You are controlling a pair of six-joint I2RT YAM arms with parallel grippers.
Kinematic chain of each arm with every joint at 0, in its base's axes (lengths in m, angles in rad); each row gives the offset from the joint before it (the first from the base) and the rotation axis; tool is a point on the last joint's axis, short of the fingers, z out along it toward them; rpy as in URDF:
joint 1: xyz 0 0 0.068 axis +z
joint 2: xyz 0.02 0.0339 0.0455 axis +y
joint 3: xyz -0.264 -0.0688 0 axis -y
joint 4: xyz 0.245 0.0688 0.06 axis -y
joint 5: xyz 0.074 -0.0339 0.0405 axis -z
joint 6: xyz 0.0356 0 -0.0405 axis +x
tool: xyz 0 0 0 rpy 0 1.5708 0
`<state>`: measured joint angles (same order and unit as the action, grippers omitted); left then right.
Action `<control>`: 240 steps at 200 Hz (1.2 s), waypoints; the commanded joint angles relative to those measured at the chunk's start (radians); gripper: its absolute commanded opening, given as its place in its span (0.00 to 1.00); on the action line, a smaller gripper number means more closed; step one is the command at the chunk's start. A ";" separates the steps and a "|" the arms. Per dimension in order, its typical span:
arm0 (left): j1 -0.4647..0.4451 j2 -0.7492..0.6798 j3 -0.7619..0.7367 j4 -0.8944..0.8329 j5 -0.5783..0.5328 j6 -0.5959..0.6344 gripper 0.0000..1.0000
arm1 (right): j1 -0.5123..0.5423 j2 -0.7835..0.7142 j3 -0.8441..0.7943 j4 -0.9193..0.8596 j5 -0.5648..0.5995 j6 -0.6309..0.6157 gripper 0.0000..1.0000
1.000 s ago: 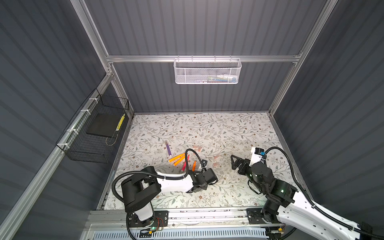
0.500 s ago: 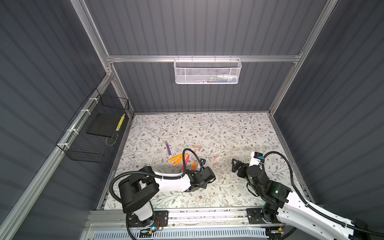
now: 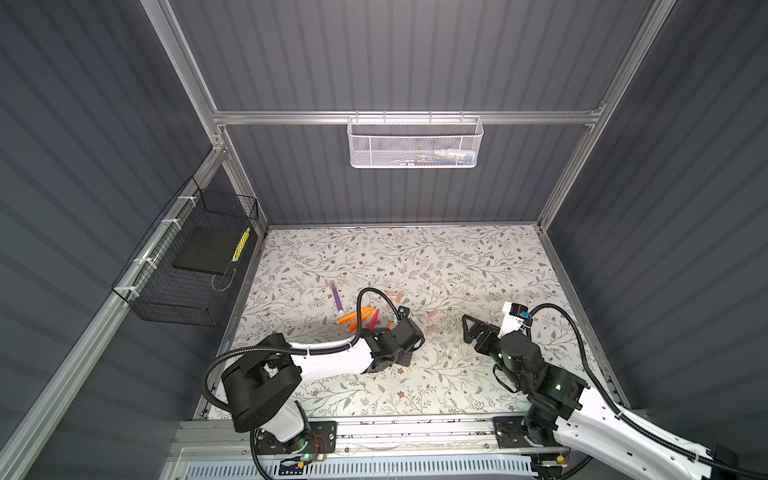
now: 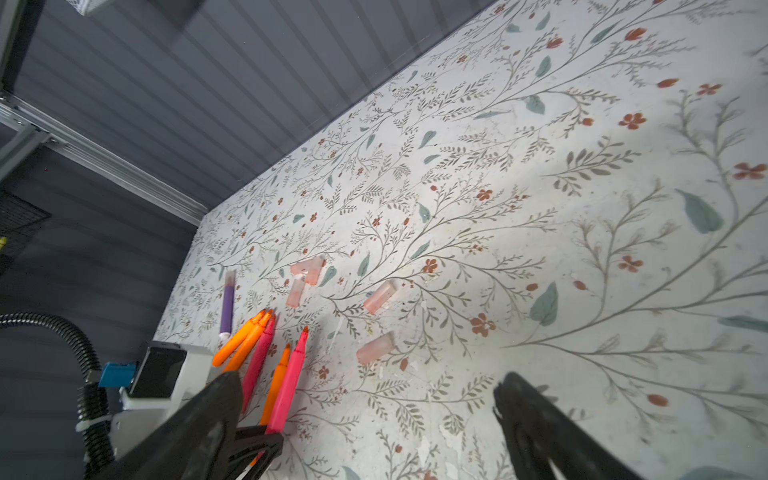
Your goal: Insert the pens into the pen caps
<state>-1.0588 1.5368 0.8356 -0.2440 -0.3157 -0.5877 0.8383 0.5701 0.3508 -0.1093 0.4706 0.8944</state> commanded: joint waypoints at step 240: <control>-0.053 -0.192 -0.033 0.284 0.306 0.146 0.00 | 0.008 0.432 0.057 0.498 -0.246 0.143 0.56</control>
<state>-1.1027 1.3754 0.8207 0.0124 -0.0357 -0.4694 0.8452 0.9836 0.3763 0.3576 0.2092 1.0485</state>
